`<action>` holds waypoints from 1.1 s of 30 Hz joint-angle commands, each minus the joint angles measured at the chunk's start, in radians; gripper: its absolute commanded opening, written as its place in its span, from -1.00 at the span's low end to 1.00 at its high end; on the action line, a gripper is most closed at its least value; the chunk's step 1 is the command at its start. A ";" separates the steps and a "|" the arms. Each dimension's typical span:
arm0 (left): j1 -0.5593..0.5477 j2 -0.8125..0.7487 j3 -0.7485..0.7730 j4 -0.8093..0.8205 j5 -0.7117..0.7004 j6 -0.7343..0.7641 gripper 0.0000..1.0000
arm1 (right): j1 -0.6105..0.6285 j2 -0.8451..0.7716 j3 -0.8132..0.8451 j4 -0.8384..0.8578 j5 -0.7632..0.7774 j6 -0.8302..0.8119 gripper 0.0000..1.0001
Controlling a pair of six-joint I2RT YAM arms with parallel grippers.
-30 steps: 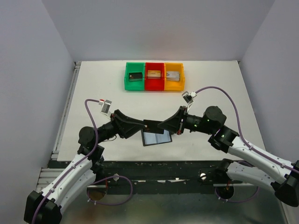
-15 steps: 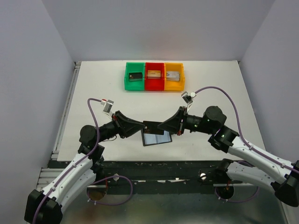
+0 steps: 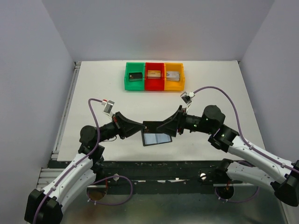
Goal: Take the credit cards out of the card holder
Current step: Place the credit card at the center of the board.
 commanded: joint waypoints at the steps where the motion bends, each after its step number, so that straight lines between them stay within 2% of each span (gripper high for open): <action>1: 0.033 -0.038 0.008 -0.156 -0.033 0.056 -1.00 | -0.012 -0.044 0.062 -0.200 0.091 -0.033 0.99; 6: 0.134 -0.015 0.129 -0.586 -0.219 0.205 -1.00 | -0.018 -0.156 0.102 -0.531 0.281 -0.125 1.00; 9: 0.258 0.106 0.202 -0.738 -0.273 0.235 -1.00 | -0.018 -0.213 0.086 -0.616 0.352 -0.145 1.00; 11: 0.375 0.250 0.280 -0.887 -0.299 0.277 -1.00 | -0.018 -0.233 0.064 -0.642 0.387 -0.139 1.00; 14: 0.569 0.426 0.342 -0.877 -0.175 0.320 -1.00 | -0.018 -0.234 0.033 -0.647 0.370 -0.157 1.00; 17: 0.671 0.557 0.419 -0.832 -0.080 0.373 -1.00 | -0.018 -0.217 0.020 -0.645 0.315 -0.177 0.99; 21: 0.705 0.747 0.575 -0.884 -0.003 0.473 -1.00 | -0.018 -0.205 -0.010 -0.610 0.269 -0.188 0.99; 29: 0.710 1.003 0.843 -1.057 -0.015 0.657 -1.00 | -0.017 -0.141 -0.013 -0.590 0.221 -0.223 1.00; 33: 0.719 1.082 0.911 -1.128 -0.027 0.754 -1.00 | -0.018 -0.153 -0.036 -0.596 0.240 -0.239 1.00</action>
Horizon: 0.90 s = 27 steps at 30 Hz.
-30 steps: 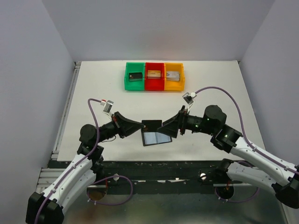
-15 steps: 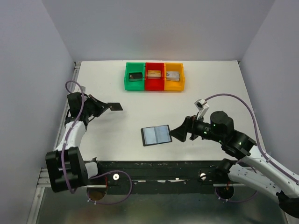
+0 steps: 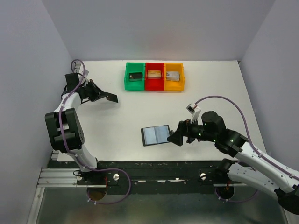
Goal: Take the credit cards out of the card holder
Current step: Place the credit card at the center of the board.
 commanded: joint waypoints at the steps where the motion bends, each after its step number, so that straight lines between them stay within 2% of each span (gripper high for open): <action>1: 0.026 0.075 0.052 -0.117 0.020 0.143 -1.00 | -0.002 -0.022 -0.035 0.001 -0.010 -0.035 0.99; 10: 0.047 0.159 0.094 -0.140 0.023 0.207 -0.94 | -0.002 -0.064 -0.038 -0.042 0.012 -0.070 1.00; 18: 0.050 0.150 0.077 -0.136 0.050 0.220 -0.51 | -0.003 -0.058 -0.046 -0.045 -0.005 -0.078 1.00; 27: 0.055 0.138 0.083 -0.163 0.009 0.220 -0.36 | -0.002 -0.046 -0.056 -0.042 -0.017 -0.064 1.00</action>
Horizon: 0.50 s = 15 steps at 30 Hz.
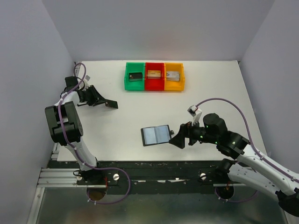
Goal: Take the credit cards out of the card holder
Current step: Place the credit card at the center of the board.
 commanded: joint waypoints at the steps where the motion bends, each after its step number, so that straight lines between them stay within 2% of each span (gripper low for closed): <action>1: 0.015 -0.023 0.016 -0.032 -0.022 0.015 -0.33 | -0.003 0.010 -0.026 -0.010 -0.019 0.000 1.00; 15: 0.087 -0.113 -0.012 -0.023 -0.125 -0.063 -0.22 | -0.002 0.027 -0.027 -0.019 -0.012 0.006 1.00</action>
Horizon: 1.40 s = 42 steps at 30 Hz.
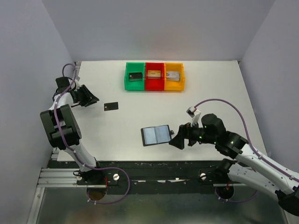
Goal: Take the credit cards out of the card holder
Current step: Place the credit card at the center of the board, then remove the credit card from the card holder.
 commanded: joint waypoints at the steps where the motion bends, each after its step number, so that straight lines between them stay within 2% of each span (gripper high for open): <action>1: 0.010 -0.092 -0.019 0.011 -0.063 -0.054 -0.21 | -0.002 0.014 -0.008 -0.020 0.004 0.008 0.99; 3: -0.011 -0.145 -0.053 0.037 -0.082 -0.077 -0.20 | -0.003 0.027 0.003 -0.035 0.061 0.022 1.00; 6: -0.117 -0.259 -0.109 0.051 -0.168 -0.085 -0.19 | -0.002 0.034 -0.003 -0.020 0.153 0.025 0.99; 9: -0.269 -0.420 -0.188 0.051 -0.350 -0.102 -0.18 | -0.003 0.065 0.006 -0.007 0.223 0.016 1.00; 10: -0.329 -0.479 -0.226 0.040 -0.477 -0.131 -0.19 | -0.002 0.083 0.018 -0.024 0.252 0.011 0.99; 11: -0.370 -0.557 -0.266 0.034 -0.600 -0.166 -0.10 | -0.003 0.117 0.039 -0.044 0.288 0.008 1.00; 12: -0.427 -0.628 -0.327 0.044 -0.700 -0.203 0.08 | -0.003 0.146 0.055 -0.067 0.306 -0.001 1.00; 13: -0.438 -0.714 -0.393 0.082 -0.714 -0.235 0.29 | -0.005 0.180 0.073 -0.085 0.317 -0.006 0.98; 14: -0.446 -0.785 -0.480 0.142 -0.704 -0.269 0.75 | -0.002 0.214 0.090 -0.102 0.322 -0.008 0.96; 15: -0.446 -0.860 -0.549 0.182 -0.686 -0.307 0.98 | 0.000 0.238 0.098 -0.105 0.319 -0.011 0.93; 18: -0.449 -1.023 -0.671 0.235 -0.592 -0.382 0.98 | 0.003 0.321 0.127 -0.113 0.334 -0.006 0.85; 20: -0.467 -1.064 -0.711 0.227 -0.538 -0.421 0.98 | 0.006 0.387 0.160 -0.122 0.351 -0.006 0.80; 23: -0.541 -1.068 -0.713 0.140 -0.543 -0.441 0.98 | 0.006 0.491 0.214 -0.138 0.377 -0.020 0.69; 27: -0.628 -1.089 -0.735 0.069 -0.610 -0.496 0.98 | 0.004 0.629 0.297 -0.151 0.385 -0.032 0.32; 31: -0.641 -1.139 -0.769 0.028 -0.649 -0.560 0.98 | 0.004 0.766 0.375 -0.184 0.414 -0.021 -0.04; 35: -0.641 -1.172 -0.771 -0.012 -0.699 -0.553 0.98 | 0.004 0.849 0.424 -0.217 0.446 -0.015 -0.06; 40: -0.639 -1.158 -0.760 -0.003 -0.659 -0.530 0.98 | 0.004 0.889 0.451 -0.259 0.490 -0.024 0.07; 42: -0.639 -1.134 -0.755 0.023 -0.594 -0.517 0.98 | 0.004 0.903 0.451 -0.257 0.484 -0.029 0.07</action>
